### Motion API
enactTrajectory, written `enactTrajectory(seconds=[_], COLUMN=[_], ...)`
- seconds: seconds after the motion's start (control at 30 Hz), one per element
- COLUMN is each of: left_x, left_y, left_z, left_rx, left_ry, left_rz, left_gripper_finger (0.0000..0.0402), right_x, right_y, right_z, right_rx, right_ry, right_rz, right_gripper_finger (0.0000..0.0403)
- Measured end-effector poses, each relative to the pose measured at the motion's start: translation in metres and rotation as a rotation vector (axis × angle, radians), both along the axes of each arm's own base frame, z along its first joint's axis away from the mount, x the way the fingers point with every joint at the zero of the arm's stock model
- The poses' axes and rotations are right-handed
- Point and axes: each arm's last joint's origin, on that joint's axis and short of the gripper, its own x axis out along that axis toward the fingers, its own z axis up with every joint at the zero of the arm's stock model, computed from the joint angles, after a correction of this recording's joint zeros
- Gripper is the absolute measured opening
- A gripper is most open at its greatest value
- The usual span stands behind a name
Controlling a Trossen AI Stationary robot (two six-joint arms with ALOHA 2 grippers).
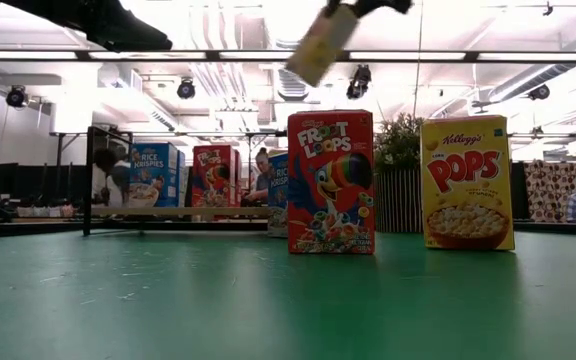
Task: Stack cereal on shelf
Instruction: Put the top yellow cereal box aligned with the other yellow cereal box on the shelf
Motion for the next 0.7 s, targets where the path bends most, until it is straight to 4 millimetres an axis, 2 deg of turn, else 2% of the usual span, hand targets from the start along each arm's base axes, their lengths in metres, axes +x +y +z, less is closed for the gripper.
enactTrajectory(seconds=[0.1, 0.23, 0.47, 0.7], left_x=[0.0, 0.0, 0.0, 0.0], left_y=[0.0, 0.0, 0.0, 0.0], left_z=[0.0, 0.0, 0.0, 0.0], left_rx=[0.0, 0.0, 0.0, 0.0], left_ry=[0.0, 0.0, 0.001, 0.002], left_rz=[0.0, 0.0, -0.001, -0.001], left_gripper_finger=[0.0192, 0.0192, 0.0192, 0.0192], right_x=[0.018, 0.042, 0.077, 0.106], right_y=[-0.007, -0.019, -0.052, -0.088], right_z=[-0.001, -0.012, -0.045, -0.081], right_rx=[-0.079, -0.167, -0.334, -0.414], right_ry=[-0.035, -0.002, 0.249, 0.483], right_rz=[0.1, 0.229, 0.444, 0.594], right_gripper_finger=[0.016, 0.016, 0.016, 0.016])
